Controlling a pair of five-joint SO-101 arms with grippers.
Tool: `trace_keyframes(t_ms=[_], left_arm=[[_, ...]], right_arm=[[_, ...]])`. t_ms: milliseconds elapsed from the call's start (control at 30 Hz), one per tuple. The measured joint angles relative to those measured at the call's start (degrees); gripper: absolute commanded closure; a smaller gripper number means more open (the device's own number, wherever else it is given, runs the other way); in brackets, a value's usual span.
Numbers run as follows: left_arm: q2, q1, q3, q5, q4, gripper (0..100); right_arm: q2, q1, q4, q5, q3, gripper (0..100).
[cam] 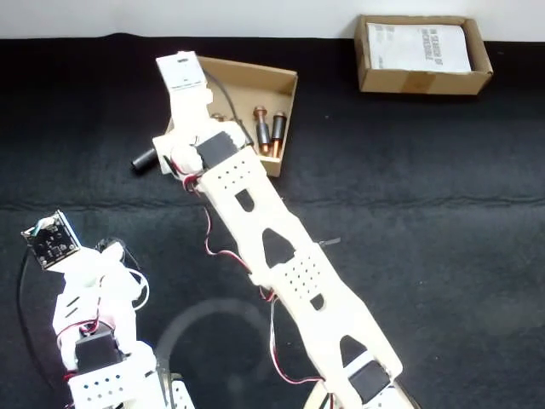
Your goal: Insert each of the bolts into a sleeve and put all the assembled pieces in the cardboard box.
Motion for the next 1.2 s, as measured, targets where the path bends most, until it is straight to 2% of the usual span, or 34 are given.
trace_keyframes(t_ms=[200, 400, 833, 1200], left_arm=[[0.0, 0.0, 0.0, 0.0, 0.0, 96], [0.0, 0.0, 0.0, 0.0, 0.0, 96], [0.0, 0.0, 0.0, 0.0, -0.4, 96], [0.0, 0.0, 0.0, 0.0, -0.4, 96]], right_arm=[[0.0, 2.4, 3.8, -4.0, 3.3, 99.2], [0.0, 2.7, 5.2, -4.7, 7.6, 99.2], [0.0, 5.3, -10.4, -4.7, 20.0, 99.2], [-0.2, 3.8, -21.0, 1.6, 27.2, 99.2]])
